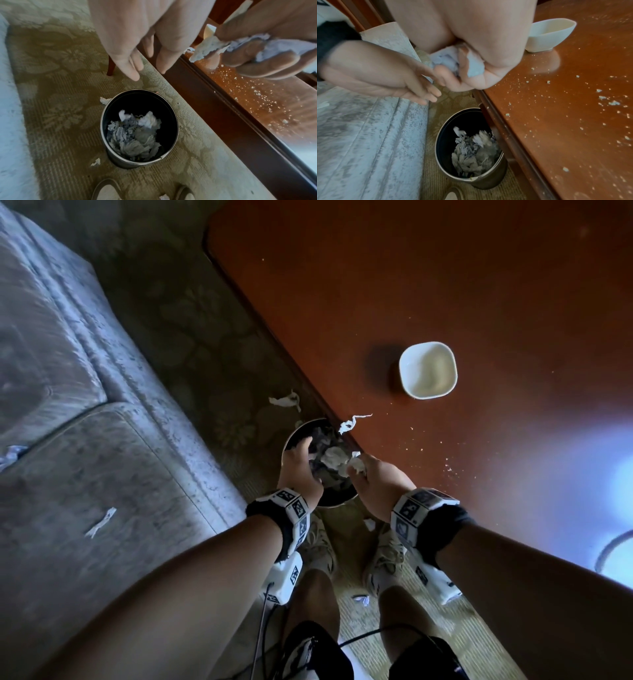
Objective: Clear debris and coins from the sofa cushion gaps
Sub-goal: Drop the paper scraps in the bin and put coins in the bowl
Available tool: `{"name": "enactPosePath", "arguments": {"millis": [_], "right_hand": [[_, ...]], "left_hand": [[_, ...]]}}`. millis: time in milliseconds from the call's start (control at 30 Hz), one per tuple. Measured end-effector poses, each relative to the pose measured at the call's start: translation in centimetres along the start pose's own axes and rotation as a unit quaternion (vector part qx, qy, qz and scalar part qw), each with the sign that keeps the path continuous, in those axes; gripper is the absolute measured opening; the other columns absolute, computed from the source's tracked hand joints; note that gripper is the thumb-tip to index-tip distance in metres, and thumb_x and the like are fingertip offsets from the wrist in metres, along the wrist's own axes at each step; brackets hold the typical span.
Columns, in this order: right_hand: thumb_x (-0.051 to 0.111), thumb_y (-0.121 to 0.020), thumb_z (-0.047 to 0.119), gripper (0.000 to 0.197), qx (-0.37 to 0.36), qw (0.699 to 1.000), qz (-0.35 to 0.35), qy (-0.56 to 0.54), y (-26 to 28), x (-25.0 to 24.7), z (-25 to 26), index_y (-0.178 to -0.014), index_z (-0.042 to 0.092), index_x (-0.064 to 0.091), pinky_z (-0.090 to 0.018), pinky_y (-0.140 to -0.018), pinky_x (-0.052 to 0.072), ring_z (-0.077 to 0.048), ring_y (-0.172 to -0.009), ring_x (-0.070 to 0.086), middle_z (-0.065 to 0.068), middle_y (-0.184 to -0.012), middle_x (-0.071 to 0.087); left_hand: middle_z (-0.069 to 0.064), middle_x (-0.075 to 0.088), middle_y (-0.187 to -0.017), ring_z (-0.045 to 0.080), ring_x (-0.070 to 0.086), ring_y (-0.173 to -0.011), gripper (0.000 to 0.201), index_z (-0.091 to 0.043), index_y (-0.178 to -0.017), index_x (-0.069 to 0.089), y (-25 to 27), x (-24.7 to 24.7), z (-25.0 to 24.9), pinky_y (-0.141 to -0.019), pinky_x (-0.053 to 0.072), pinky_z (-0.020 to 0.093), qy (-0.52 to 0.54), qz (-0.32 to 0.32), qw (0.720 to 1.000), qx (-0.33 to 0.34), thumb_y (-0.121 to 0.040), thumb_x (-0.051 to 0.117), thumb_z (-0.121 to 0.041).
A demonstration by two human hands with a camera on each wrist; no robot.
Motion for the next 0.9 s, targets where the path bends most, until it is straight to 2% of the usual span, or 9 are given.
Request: {"name": "enactPosePath", "arguments": {"millis": [133,233,300,367,500,567,633,833,900], "right_hand": [[0.04,-0.095,0.038,0.03,-0.004,1.0,-0.008,-0.013,-0.3,0.0,-0.1,-0.118,0.026,0.055,-0.029,-0.071,0.047,-0.026,-0.091,0.065,-0.002,-0.096,0.068],[0.041,-0.093,0.036,0.033,-0.005,1.0,0.003,0.0,-0.3,0.1,0.1,-0.124,0.028,0.051,-0.035,-0.077,0.053,-0.028,-0.094,0.066,-0.004,-0.1,0.069],[0.045,-0.091,0.032,0.039,-0.001,1.0,0.019,0.008,-0.4,0.3,0.1,-0.129,0.028,0.048,-0.037,-0.081,0.054,-0.029,-0.096,0.065,-0.006,-0.107,0.069],[0.047,-0.09,0.038,0.039,-0.011,1.0,0.021,0.016,-0.5,0.5,0.0,-0.127,0.028,0.048,-0.035,-0.078,0.054,-0.027,-0.094,0.066,-0.004,-0.106,0.069],[0.045,-0.09,0.056,0.05,-0.039,0.998,0.018,0.038,-0.4,1.3,-0.4,-0.128,0.023,0.044,-0.031,-0.07,0.049,-0.026,-0.09,0.067,-0.004,-0.101,0.07],[0.044,-0.091,0.054,0.049,-0.034,0.999,0.013,0.004,-0.5,1.4,-0.9,-0.133,0.027,0.043,-0.029,-0.07,0.047,-0.026,-0.093,0.066,-0.004,-0.106,0.069],[0.045,-0.092,0.05,0.04,-0.033,0.999,0.009,-0.023,-0.6,1.3,-1.4,-0.125,0.027,0.051,-0.026,-0.068,0.042,-0.025,-0.092,0.065,-0.002,-0.103,0.068],[0.049,-0.088,0.048,0.026,-0.037,0.997,-0.064,-0.03,-1.0,-0.1,-2.3,-0.099,0.025,0.056,-0.028,-0.06,0.043,-0.023,-0.074,0.059,0.003,-0.081,0.06],[0.051,-0.086,0.047,0.024,-0.036,0.996,-0.077,-0.034,-1.0,-0.5,-2.3,-0.094,0.025,0.055,-0.028,-0.059,0.044,-0.024,-0.073,0.059,0.003,-0.079,0.06]], "left_hand": [[-0.001,0.067,-0.106,0.013,0.062,-0.097,0.019,-0.016,-0.108,0.062,0.3,-0.8,-1.2,-0.083,0.045,0.024,0.039,-0.03,0.998,0.035,-0.092,0.053,-0.022],[-0.002,0.069,-0.098,0.014,0.067,-0.09,0.022,-0.018,-0.105,0.065,1.1,0.6,-2.8,-0.079,0.054,0.029,0.165,0.046,0.984,0.04,-0.09,0.063,-0.033],[0.004,0.069,-0.103,0.018,0.068,-0.09,0.025,-0.02,-0.112,0.063,1.4,1.9,-3.2,-0.07,0.058,0.031,0.199,0.112,0.973,0.014,-0.089,0.065,-0.03],[0.009,0.068,-0.105,0.018,0.067,-0.087,0.026,-0.018,-0.114,0.063,1.2,2.4,-2.9,-0.063,0.056,0.026,0.23,0.131,0.964,0.0,-0.089,0.065,-0.024],[0.008,0.073,-0.094,0.02,0.07,-0.083,0.017,-0.015,-0.102,0.071,0.8,1.5,-2.1,-0.073,0.06,0.031,0.228,0.072,0.971,-0.015,-0.085,0.068,-0.018],[0.006,0.072,-0.079,0.019,0.068,-0.071,0.007,-0.018,-0.088,0.071,0.6,1.1,-1.6,-0.072,0.058,0.031,0.21,0.051,0.976,-0.02,-0.084,0.067,-0.014],[0.005,0.07,-0.074,0.018,0.065,-0.066,0.012,-0.02,-0.082,0.07,0.5,1.0,-1.1,-0.071,0.057,0.032,0.194,0.04,0.98,-0.028,-0.084,0.064,-0.01],[0.001,0.07,-0.092,0.018,0.064,-0.085,0.023,-0.015,-0.095,0.069,-0.5,0.0,-1.3,-0.074,0.052,0.027,0.01,-0.034,0.999,0.029,-0.086,0.05,-0.006],[0.006,0.069,-0.093,0.02,0.066,-0.086,0.022,-0.013,-0.099,0.068,-0.5,-0.1,-2.4,-0.077,0.056,0.034,-0.003,-0.055,0.995,0.079,-0.082,0.054,-0.012]]}}
Point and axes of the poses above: each hand's wrist, its own y-axis away from the middle knuckle, its own x-axis out of the palm, z = x × y, the point moved 7 cm from there along -y, towards the middle knuckle
